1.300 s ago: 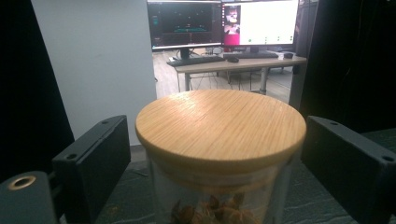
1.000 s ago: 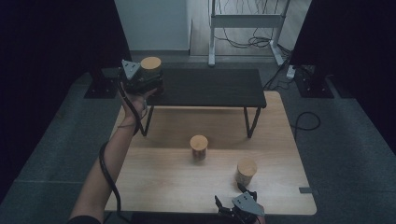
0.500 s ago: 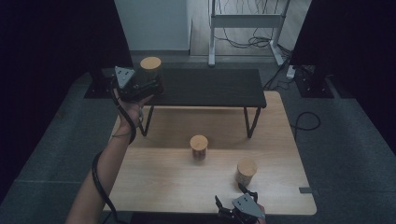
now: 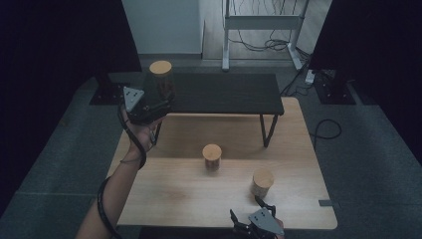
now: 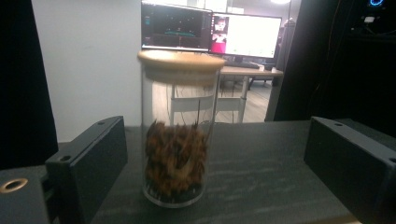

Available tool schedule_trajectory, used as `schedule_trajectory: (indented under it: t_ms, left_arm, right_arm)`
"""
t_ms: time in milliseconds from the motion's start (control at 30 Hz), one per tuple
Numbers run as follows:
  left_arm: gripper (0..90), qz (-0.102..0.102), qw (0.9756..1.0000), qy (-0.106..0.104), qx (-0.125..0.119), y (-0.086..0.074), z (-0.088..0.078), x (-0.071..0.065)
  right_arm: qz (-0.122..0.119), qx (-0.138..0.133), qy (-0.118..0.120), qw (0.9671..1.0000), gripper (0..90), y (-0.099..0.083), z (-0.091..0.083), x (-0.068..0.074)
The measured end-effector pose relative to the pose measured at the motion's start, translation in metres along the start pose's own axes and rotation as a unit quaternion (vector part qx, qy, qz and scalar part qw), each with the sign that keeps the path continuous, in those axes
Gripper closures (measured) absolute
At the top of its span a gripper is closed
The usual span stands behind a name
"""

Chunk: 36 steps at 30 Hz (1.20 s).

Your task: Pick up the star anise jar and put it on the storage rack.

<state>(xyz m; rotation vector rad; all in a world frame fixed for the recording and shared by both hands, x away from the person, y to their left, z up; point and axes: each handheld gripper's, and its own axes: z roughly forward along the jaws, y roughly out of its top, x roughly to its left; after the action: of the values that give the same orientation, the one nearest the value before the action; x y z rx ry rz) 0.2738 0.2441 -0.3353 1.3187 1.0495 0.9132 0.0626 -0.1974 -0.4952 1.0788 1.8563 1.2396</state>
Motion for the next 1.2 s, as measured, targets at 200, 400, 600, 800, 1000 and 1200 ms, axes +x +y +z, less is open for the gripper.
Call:
schedule_trajectory:
  t_ms: [200,400,600,800,1000,1200]
  left_arm:
    - [5.9,-0.01,0.9999,-0.008,-0.002,-0.018,-0.017,0.003]
    - [6.0,-0.025,0.9996,-0.015,0.002,-0.034,-0.031,0.006]
    - [6.2,-0.032,0.9992,-0.02,0.01,-0.054,-0.047,0.006]
    - [6.2,-0.038,0.9989,-0.023,0.014,-0.069,-0.059,0.009]
    - [6.4,-0.053,0.998,-0.028,0.02,-0.083,-0.07,0.013]
    - [6.5,-0.067,0.9969,-0.032,0.026,-0.097,-0.078,0.014]
  right_arm:
    - [-0.001,-0.001,0.0,1.0,7.6,0.0,-0.001,0.0]
    - [-0.001,-0.001,-0.001,1.0,7.6,0.0,0.0,0.0]
    - [-0.002,0.0,-0.003,1.0,7.6,0.0,0.0,0.0]
    - [-0.002,-0.003,-0.005,1.0,7.5,0.001,0.001,0.0]
    - [-0.001,-0.003,-0.007,1.0,7.5,0.001,0.002,-0.001]
    - [-0.002,-0.006,-0.012,0.9999,7.4,0.002,0.004,-0.002]
